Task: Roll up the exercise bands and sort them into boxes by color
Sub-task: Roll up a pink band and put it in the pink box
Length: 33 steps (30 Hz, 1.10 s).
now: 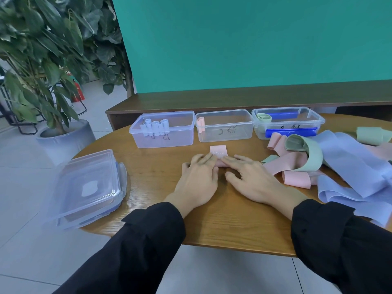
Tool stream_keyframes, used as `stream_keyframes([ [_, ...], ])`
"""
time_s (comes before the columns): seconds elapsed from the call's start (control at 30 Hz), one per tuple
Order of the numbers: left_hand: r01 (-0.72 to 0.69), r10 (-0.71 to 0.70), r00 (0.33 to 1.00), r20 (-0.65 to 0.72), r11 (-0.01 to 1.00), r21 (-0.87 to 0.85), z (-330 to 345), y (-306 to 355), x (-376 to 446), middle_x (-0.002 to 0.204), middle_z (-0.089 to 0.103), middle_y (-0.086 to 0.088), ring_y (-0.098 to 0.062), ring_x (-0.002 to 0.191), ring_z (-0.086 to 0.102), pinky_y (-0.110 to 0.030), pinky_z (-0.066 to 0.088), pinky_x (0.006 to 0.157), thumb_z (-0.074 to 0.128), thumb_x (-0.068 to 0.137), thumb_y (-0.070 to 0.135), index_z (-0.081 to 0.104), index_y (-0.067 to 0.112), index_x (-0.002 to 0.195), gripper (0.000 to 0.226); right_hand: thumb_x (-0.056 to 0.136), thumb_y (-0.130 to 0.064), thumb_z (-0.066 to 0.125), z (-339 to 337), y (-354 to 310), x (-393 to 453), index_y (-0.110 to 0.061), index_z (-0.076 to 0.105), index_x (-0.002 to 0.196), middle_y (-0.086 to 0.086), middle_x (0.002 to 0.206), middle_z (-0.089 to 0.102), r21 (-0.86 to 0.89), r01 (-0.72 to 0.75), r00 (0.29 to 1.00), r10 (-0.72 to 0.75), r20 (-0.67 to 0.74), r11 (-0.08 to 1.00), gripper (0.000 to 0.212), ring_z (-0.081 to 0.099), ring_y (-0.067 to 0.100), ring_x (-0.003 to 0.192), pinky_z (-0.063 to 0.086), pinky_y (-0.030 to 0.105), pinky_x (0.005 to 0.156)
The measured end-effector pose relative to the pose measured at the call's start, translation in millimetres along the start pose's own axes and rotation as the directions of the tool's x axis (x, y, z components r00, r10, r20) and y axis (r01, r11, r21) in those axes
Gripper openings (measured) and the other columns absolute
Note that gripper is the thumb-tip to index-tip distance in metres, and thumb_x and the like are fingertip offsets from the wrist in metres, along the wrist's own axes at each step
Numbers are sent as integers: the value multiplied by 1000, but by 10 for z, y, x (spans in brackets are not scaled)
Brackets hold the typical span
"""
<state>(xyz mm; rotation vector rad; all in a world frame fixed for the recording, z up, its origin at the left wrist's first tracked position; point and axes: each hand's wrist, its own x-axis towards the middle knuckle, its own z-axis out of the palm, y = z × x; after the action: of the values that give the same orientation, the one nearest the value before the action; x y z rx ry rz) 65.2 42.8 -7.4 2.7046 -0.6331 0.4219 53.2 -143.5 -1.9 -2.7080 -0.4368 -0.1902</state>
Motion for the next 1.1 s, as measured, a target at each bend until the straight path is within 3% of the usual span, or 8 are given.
stream_keyframes([
  [0.1, -41, 38, 993, -108, 999, -26, -6, 5, -8, 136, 60, 12, -12, 132, 40, -38, 36, 95, 42, 103, 18, 61, 31, 132, 37, 102, -40, 39, -13, 20, 80, -34, 33, 156, -13, 161, 34, -3, -15, 1000, 15, 25, 1000, 54, 23, 13, 152, 19, 41, 123],
  [0.2, -46, 45, 997, -60, 999, -10, 10, 7, 13, 137, 57, 17, -12, 130, 38, -34, 29, 89, 41, 101, 17, 56, 36, 135, 42, 102, -40, 37, -25, 16, 143, -33, 30, 157, -11, 162, 32, -3, -22, 999, 22, 42, 1000, 56, 21, 13, 152, 17, 39, 122],
  [0.4, -16, 16, 1000, 21, 1000, -24, 50, -60, 141, 147, 48, 17, -14, 139, 28, -38, 25, 99, 38, 104, 22, 48, 31, 142, 40, 101, -34, 44, -30, -11, 119, -33, 44, 151, -14, 157, 42, 36, 31, 996, -28, -84, 999, 50, 27, 8, 149, 27, 40, 121],
  [0.53, 25, -24, 1000, 17, 999, -39, 35, -52, 179, 158, 40, 6, -16, 145, 23, -44, 28, 108, 40, 105, 24, 48, 27, 144, 40, 101, -40, 41, 18, 40, 186, -34, 36, 154, -15, 161, 32, 12, 3, 1000, -3, -23, 1000, 54, 23, 9, 151, 23, 41, 123],
  [0.63, 5, -7, 998, -58, 999, -49, 18, -51, 156, 152, 47, 5, -14, 141, 29, -39, 32, 103, 43, 102, 20, 52, 27, 143, 42, 101, -42, 39, 12, 60, 243, -31, 33, 156, -14, 163, 29, -3, -7, 1000, 7, -1, 1000, 56, 21, 12, 152, 20, 41, 123],
  [0.87, 4, -5, 999, 50, 1000, 16, 74, -87, 242, 149, 42, 14, -18, 137, 28, -44, 29, 100, 39, 104, 28, 39, 27, 149, 44, 101, -43, 39, -22, 40, 339, -27, 25, 159, -9, 166, 24, -46, -18, 999, 20, 40, 999, 62, 18, 15, 153, 19, 42, 123],
  [1.0, 14, -15, 995, 97, 1000, 9, 92, -135, 318, 152, 38, 16, -21, 139, 26, -47, 28, 103, 36, 105, 31, 34, 28, 152, 47, 101, -38, 41, -22, 23, 318, -30, 34, 156, -10, 161, 36, -11, 14, 1000, -14, -26, 1000, 56, 21, 11, 151, 25, 43, 122],
  [1.1, 15, -14, 995, 101, 1000, -12, 96, -132, 361, 153, 37, 16, -21, 141, 25, -48, 25, 106, 35, 106, 31, 33, 30, 153, 47, 101, -38, 40, -9, 42, 341, -32, 32, 156, -12, 162, 33, -16, 9, 1000, -9, -4, 1000, 56, 20, 11, 152, 24, 43, 122],
])
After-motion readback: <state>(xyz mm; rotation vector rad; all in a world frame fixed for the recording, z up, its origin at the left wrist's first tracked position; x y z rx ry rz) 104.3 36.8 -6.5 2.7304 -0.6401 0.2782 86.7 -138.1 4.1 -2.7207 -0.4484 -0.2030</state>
